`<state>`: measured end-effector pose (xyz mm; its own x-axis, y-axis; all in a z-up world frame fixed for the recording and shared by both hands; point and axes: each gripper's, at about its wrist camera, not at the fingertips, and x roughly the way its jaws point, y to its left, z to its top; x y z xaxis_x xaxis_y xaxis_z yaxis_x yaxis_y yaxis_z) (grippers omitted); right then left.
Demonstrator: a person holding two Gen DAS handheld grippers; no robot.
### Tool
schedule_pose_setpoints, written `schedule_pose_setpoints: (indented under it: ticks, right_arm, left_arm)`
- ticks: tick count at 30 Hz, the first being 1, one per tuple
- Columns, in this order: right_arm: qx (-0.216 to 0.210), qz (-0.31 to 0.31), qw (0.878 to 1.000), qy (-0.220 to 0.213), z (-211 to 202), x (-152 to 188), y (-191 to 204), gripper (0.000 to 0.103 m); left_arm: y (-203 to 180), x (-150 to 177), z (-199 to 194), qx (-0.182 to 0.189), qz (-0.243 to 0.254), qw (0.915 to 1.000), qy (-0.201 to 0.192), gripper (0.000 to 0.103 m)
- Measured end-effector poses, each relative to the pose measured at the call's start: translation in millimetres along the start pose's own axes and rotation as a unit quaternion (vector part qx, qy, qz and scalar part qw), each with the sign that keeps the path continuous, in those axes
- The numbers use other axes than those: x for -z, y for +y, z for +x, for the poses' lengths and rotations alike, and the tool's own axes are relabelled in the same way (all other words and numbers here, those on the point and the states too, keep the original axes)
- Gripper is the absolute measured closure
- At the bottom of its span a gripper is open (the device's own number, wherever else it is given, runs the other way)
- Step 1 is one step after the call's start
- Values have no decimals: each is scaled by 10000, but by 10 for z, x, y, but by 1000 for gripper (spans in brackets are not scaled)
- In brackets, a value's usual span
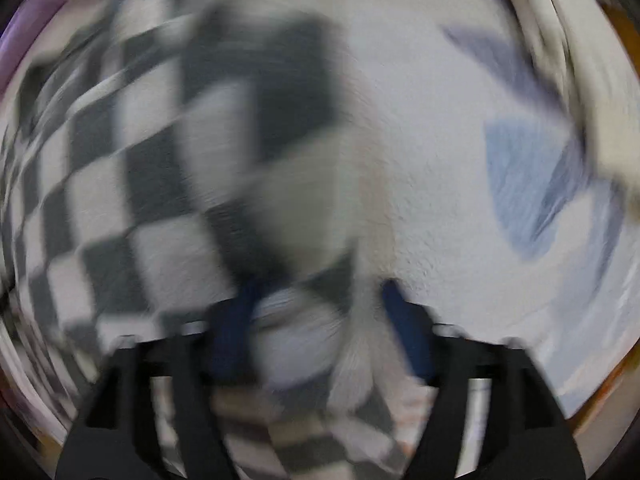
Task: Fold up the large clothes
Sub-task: 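Grasp the laid grey cuff with the left gripper to straighten it, then move both grippers to the folded edge of the checkered cardigan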
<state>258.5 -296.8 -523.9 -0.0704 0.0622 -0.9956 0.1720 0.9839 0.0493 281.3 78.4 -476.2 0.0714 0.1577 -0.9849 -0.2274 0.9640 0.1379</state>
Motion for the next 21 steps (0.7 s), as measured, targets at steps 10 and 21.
schedule_pose_setpoints:
  ticks: [10, 21]
  right_arm:
    - [217, 89, 9996, 138, -20, -128, 23, 8]
    - [-224, 394, 9986, -275, -902, -161, 142, 8]
  left_arm:
    - [144, -41, -8, 71, 106, 9996, 232, 83]
    - [580, -182, -664, 436, -235, 9987, 103, 29]
